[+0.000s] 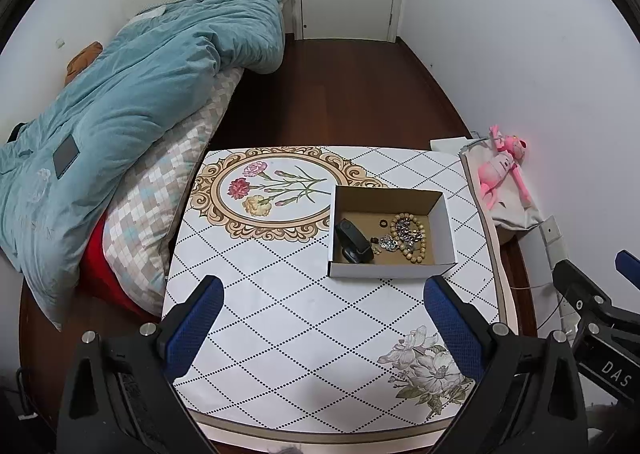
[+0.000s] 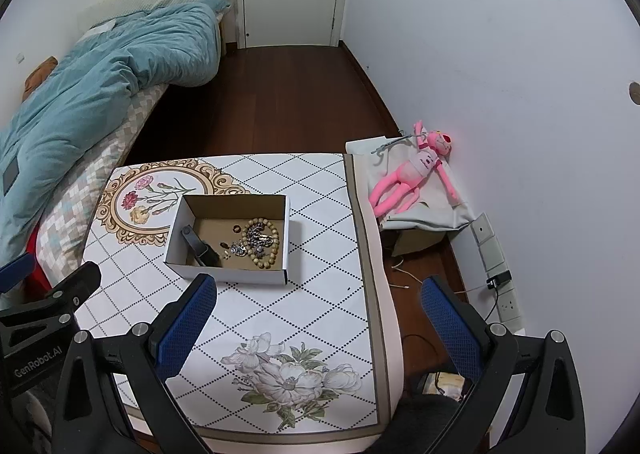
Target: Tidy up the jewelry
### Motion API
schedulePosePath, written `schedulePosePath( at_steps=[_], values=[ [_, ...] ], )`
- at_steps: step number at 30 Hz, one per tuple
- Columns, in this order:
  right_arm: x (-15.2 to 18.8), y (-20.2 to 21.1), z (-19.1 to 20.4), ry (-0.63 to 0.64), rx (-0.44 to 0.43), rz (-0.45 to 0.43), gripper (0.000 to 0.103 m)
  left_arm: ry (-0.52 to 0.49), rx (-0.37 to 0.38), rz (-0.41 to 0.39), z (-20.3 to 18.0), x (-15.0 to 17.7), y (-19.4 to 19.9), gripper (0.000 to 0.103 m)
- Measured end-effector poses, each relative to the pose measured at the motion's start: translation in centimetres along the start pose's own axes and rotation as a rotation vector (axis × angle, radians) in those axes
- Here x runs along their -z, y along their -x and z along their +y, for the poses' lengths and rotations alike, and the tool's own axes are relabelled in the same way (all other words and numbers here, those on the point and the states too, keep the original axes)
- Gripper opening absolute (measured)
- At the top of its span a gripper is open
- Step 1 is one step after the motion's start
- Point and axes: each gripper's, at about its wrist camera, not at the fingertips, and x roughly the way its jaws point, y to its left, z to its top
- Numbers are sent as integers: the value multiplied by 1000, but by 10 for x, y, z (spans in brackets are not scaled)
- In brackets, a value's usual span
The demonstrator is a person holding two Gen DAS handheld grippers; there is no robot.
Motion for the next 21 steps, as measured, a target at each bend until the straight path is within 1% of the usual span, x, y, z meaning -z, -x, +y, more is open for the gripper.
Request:
schedulePosePath(
  at_steps=[21],
  values=[
    [1,-2,3,24,-12,2,103,-6,0,-2,-1,-1,0,102]
  ],
)
